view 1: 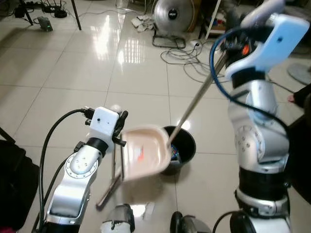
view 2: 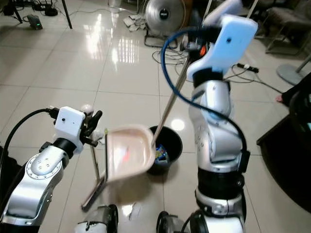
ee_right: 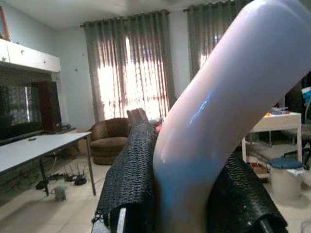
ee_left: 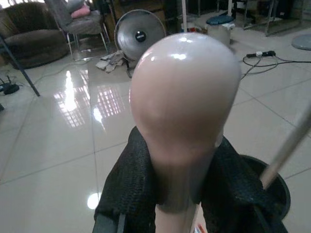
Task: Sweep floor
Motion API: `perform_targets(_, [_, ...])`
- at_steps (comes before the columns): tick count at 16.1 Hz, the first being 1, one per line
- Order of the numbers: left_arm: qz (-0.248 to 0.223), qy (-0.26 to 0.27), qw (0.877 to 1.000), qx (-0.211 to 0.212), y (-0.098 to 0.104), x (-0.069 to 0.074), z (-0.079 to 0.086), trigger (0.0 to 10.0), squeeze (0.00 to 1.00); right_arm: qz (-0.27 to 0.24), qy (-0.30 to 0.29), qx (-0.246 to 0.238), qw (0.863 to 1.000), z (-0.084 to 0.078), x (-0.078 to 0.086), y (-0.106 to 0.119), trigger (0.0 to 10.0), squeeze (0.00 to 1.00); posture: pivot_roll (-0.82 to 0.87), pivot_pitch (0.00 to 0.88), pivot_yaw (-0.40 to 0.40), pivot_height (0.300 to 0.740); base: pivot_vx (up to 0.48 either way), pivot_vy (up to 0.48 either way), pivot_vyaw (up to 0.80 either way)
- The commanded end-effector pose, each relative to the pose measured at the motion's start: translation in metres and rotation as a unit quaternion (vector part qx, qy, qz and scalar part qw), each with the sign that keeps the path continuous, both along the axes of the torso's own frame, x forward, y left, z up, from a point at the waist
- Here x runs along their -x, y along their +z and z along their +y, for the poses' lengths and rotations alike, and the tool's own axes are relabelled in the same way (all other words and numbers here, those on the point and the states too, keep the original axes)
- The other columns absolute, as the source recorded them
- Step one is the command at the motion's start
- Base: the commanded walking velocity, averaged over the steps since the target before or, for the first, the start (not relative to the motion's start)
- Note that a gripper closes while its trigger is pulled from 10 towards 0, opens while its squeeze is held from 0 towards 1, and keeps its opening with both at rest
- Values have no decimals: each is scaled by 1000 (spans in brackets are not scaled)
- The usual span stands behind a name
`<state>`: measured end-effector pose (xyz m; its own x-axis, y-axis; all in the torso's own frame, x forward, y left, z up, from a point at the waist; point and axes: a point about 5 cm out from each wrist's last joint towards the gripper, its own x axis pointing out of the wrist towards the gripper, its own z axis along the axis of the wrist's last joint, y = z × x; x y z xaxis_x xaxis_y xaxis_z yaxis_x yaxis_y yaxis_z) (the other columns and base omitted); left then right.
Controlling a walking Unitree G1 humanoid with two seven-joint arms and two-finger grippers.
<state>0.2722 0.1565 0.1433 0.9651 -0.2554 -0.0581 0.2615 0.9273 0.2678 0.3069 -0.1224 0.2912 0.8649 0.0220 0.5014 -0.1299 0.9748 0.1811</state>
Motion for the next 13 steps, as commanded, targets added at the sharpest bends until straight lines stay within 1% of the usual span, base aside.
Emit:
perform_targets(1, [-3,-6,1000,-2,1,3,-2,10000,0,-24,-2,-9,1000,-2,9,10,10000,0,101,83,-41,740,-277,0,0])
perform_targets(4, [-3,-9,1000,-2,1,4,-3,10000,0,-10,-10,-4,1000,-5,11,3,10000,0,104,78,-42,740,-276,0,0])
perform_targets(5, [-3,-10,1000,-2,1,4,-3,10000,0,-3,-17,6,1000,-7,12,-2,10000,0,103,78,-43,740,-277,0,0])
perform_targets(6, [-2,-10,1000,-2,1,4,-2,10000,0,4,-33,29,999,-9,13,-10,10000,0,102,76,-43,740,-274,0,0])
perform_targets(7, [-3,-13,1000,-4,1,5,-2,10000,0,15,-63,79,995,-15,15,-24,10000,0,101,69,-42,740,-240,0,0])
perform_targets(8, [-5,-14,1000,-5,1,5,-2,10000,0,27,-66,89,993,-17,15,-34,10000,0,100,68,-42,740,0,0,0])
perform_targets(9, [-4,-12,1000,-5,1,4,-3,10000,0,33,-75,96,992,-20,16,-40,10000,0,98,66,-40,740,0,0,0])
perform_targets(11, [-2,-11,1000,-4,-1,3,-3,10000,0,64,-92,125,986,-29,20,-65,10000,0,97,62,-37,740,0,0,0])
perform_targets(12, [-5,-12,1000,-10,-1,2,-3,10000,0,75,-95,129,984,-33,25,-76,10000,0,97,59,-32,740,0,0,0])
perform_targets(13, [-5,-13,1000,-15,-2,2,-3,10000,0,79,-98,126,984,-35,27,-80,10000,0,96,59,-29,740,0,0,0])
